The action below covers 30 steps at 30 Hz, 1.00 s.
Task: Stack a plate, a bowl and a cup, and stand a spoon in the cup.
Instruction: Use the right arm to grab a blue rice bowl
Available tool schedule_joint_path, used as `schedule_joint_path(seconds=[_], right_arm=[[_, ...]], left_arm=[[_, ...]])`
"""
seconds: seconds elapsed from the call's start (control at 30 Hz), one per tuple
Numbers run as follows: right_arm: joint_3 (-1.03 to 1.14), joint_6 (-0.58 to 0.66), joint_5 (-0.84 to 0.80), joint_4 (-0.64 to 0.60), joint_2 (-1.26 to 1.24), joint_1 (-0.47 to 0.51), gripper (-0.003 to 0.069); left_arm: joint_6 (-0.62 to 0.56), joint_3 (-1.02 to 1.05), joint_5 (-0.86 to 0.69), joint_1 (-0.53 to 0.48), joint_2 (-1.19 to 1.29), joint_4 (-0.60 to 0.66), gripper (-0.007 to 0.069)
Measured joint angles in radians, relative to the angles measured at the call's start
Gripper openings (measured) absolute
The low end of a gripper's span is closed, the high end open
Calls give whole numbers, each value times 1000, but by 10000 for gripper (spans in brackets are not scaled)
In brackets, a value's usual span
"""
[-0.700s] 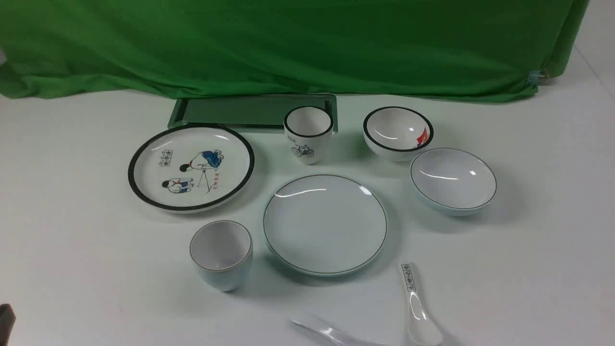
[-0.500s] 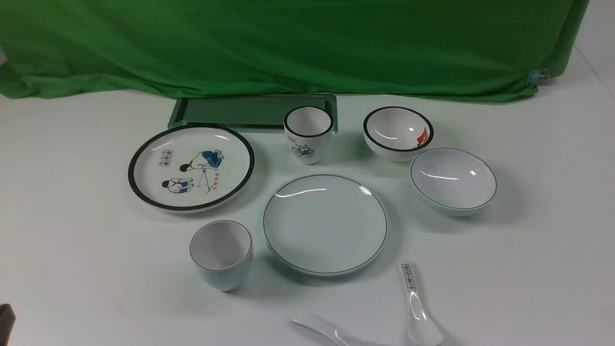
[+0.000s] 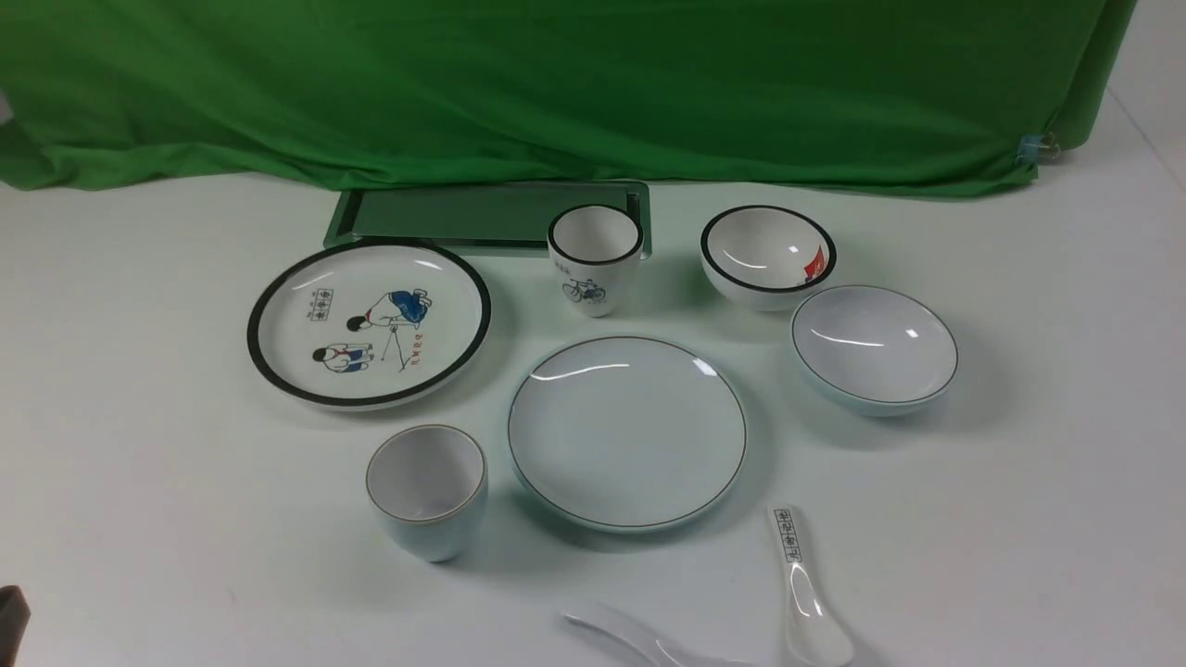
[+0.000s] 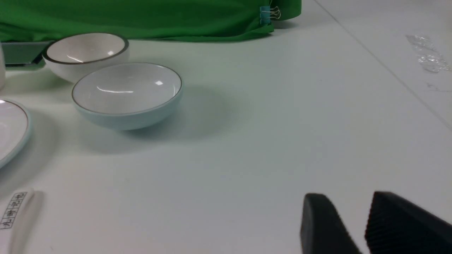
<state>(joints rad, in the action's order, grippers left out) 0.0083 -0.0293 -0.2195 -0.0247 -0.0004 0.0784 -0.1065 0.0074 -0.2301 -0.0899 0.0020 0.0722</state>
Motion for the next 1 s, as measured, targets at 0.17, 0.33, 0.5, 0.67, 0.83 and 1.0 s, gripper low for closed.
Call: schedule_joint_path(seconds=[0.17, 0.33, 0.5, 0.67, 0.83, 1.0], right_arm=[[0, 0, 0, 0, 0, 0, 242], [0, 0, 0, 0, 0, 0, 242], [0, 0, 0, 0, 0, 0, 242], [0, 0, 0, 0, 0, 0, 242], [0, -6, 1, 0, 0, 0, 242], [0, -82, 1, 0, 0, 0, 242]], left_arm=[[0, 0, 0, 0, 0, 0, -29], [0, 0, 0, 0, 0, 0, -29], [0, 0, 0, 0, 0, 0, -29], [0, 0, 0, 0, 0, 0, -29], [0, 0, 0, 0, 0, 0, -29], [0, 0, 0, 0, 0, 0, -29]])
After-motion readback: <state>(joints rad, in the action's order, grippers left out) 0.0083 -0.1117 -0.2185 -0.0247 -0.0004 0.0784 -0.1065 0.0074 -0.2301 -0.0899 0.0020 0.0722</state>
